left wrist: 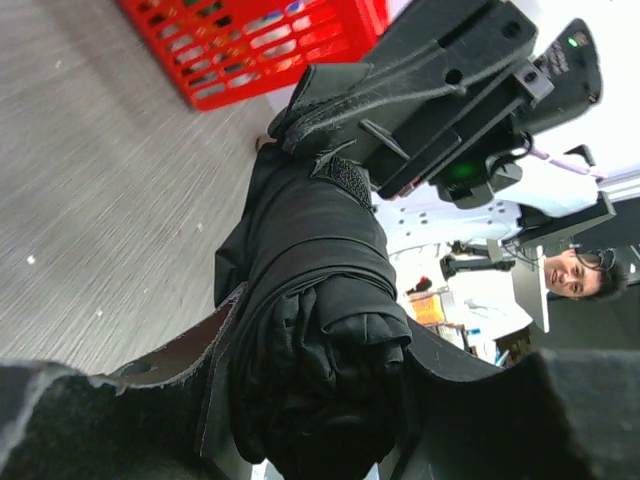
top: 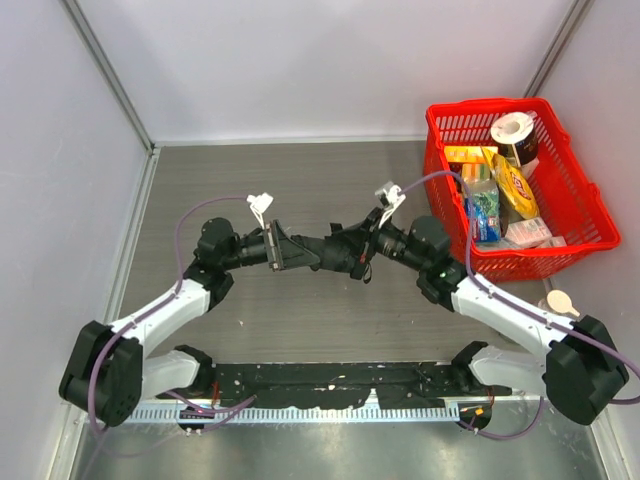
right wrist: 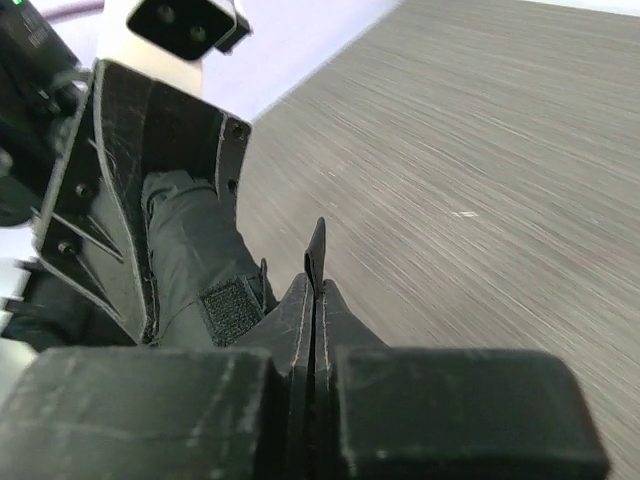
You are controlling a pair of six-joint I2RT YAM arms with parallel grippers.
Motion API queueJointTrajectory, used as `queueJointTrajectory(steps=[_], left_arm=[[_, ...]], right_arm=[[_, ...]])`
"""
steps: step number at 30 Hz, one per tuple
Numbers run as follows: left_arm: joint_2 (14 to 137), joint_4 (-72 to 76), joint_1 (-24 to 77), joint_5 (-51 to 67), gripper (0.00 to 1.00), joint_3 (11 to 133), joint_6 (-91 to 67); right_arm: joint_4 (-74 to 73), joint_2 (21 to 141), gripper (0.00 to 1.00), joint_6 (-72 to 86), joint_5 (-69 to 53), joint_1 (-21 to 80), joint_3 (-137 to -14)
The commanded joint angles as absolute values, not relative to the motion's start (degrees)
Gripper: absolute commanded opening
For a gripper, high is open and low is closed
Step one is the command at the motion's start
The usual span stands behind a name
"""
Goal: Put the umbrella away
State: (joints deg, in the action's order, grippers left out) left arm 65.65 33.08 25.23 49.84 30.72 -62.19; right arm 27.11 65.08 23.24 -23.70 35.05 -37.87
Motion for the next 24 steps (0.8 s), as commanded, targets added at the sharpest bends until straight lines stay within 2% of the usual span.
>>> queueJointTrajectory(steps=[1,4,7,9,12,16,21,24], left_arm=[[73.89,21.01,24.26,53.26,0.00,29.79,-58.63],[79.87,21.53,23.82,54.58,0.00,30.50,-57.92],[84.80,22.93,23.55,55.10,0.00,30.41,-57.22],[86.48,23.90,23.55,55.28,0.00,30.24,-56.96],[88.50,16.46,23.64,53.62,0.00,32.16,-50.82],[93.59,11.96,23.55,51.42,0.00,33.57,-46.67],[99.22,13.88,22.15,47.64,0.00,32.79,-47.28],[100.98,16.61,21.45,46.76,0.00,31.73,-49.57]], right_arm=[[40.06,62.49,0.01,12.06,-4.69,41.12,-33.86],[48.74,65.38,0.01,11.87,2.78,42.36,-29.89],[54.22,68.02,0.01,14.57,4.40,42.01,-27.95],[53.89,70.74,0.01,19.22,1.77,39.92,-29.17],[56.42,73.21,0.01,25.55,-4.91,37.01,-28.84],[65.28,76.28,0.01,31.96,-10.00,32.88,-26.20],[82.39,80.32,0.01,42.26,-11.51,28.83,-22.68],[82.18,79.19,0.01,42.55,-10.02,28.92,-22.32]])
